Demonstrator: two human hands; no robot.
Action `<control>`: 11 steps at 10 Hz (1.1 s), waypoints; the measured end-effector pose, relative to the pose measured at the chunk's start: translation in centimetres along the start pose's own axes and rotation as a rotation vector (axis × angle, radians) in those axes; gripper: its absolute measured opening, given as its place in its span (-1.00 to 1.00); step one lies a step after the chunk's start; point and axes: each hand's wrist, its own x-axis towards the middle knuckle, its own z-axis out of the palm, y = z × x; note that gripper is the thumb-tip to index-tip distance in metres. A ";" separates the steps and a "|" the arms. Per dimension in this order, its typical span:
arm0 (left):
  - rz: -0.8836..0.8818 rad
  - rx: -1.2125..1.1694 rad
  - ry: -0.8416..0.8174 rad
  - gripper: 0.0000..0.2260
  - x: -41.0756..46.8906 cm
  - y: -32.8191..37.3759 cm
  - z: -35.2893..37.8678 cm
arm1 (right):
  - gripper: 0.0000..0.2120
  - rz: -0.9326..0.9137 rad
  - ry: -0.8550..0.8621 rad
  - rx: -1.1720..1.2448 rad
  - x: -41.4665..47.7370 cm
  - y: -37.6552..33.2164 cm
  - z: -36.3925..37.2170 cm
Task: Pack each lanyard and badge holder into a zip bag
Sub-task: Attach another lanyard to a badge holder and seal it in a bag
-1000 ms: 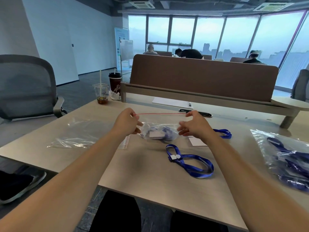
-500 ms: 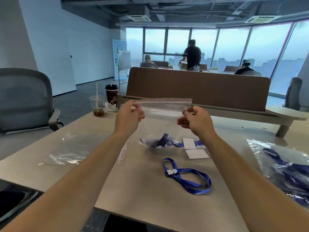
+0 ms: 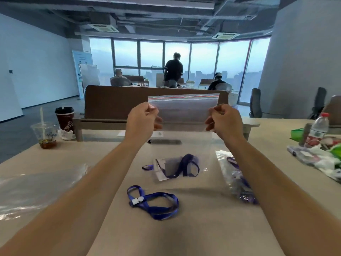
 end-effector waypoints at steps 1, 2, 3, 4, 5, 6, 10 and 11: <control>0.007 -0.067 -0.036 -0.86 -0.8 1.6 3.3 | -0.86 -0.001 0.112 -0.033 0.2 0.4 -3.4; 0.018 -0.139 -0.105 -0.86 -1.2 4.2 7.4 | -0.87 -0.011 0.216 -0.096 0.9 0.8 -7.9; 0.002 -0.196 -0.180 -0.86 -1.1 5.6 10.6 | -0.87 0.005 0.284 -0.122 1.8 1.5 -10.9; -0.015 -0.229 -0.245 -0.88 -0.7 6.2 15.5 | -0.86 0.065 0.340 -0.165 3.2 3.1 -14.3; -0.024 -0.214 -0.276 -0.92 0.2 5.0 20.7 | -0.73 0.117 0.363 -0.243 5.0 5.7 -16.3; -0.084 -0.178 -0.326 -0.71 0.4 3.7 24.4 | -0.79 0.224 0.347 -0.234 6.8 8.6 -16.8; -0.169 0.161 -0.578 -0.30 0.6 -6.0 34.5 | -0.71 0.555 0.070 -0.267 10.1 23.6 -14.3; -0.132 0.238 -0.639 -0.49 0.2 -6.8 34.9 | -0.76 0.596 -0.015 -0.316 10.2 24.2 -14.1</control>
